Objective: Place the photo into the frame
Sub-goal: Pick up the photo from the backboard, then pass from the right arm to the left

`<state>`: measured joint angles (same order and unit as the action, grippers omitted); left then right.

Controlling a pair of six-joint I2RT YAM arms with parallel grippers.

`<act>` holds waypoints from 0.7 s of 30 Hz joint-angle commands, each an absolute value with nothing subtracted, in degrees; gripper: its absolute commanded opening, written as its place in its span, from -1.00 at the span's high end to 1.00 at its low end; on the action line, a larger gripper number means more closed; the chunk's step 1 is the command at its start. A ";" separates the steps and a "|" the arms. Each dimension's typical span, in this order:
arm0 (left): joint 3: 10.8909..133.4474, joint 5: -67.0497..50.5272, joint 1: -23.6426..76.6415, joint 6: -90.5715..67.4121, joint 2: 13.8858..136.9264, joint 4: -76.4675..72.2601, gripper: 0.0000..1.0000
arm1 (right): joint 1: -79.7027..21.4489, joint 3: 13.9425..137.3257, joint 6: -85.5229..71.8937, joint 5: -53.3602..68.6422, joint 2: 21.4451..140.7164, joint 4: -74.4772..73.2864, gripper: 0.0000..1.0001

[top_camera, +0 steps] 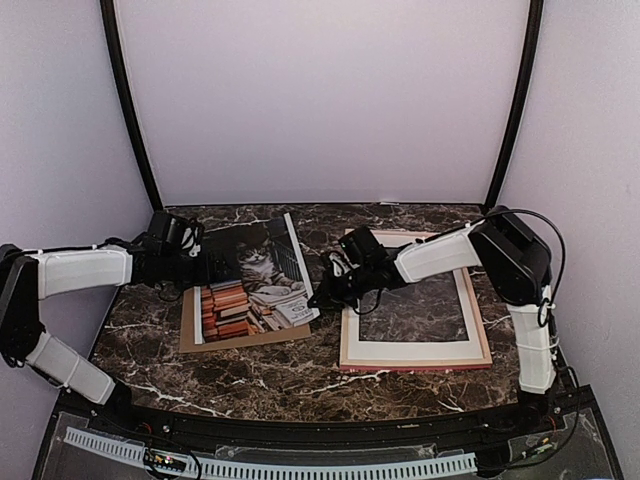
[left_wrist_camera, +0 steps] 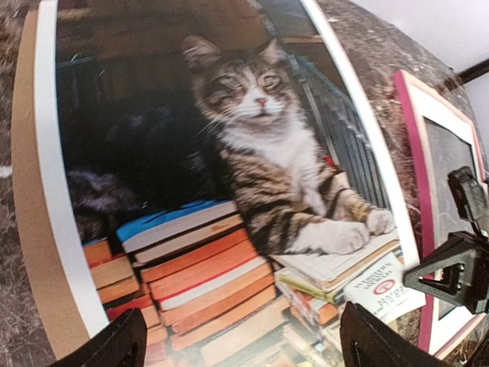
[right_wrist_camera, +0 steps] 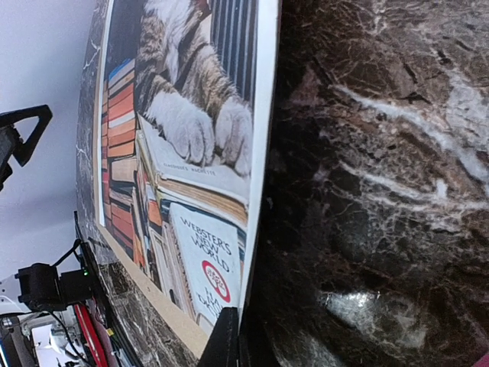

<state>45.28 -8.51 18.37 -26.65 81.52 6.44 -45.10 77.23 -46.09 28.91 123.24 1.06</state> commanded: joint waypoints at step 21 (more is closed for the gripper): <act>54.73 19.92 56.26 9.24 84.33 -4.24 -0.94 | -39.52 79.66 -55.26 42.43 105.38 1.73 1.00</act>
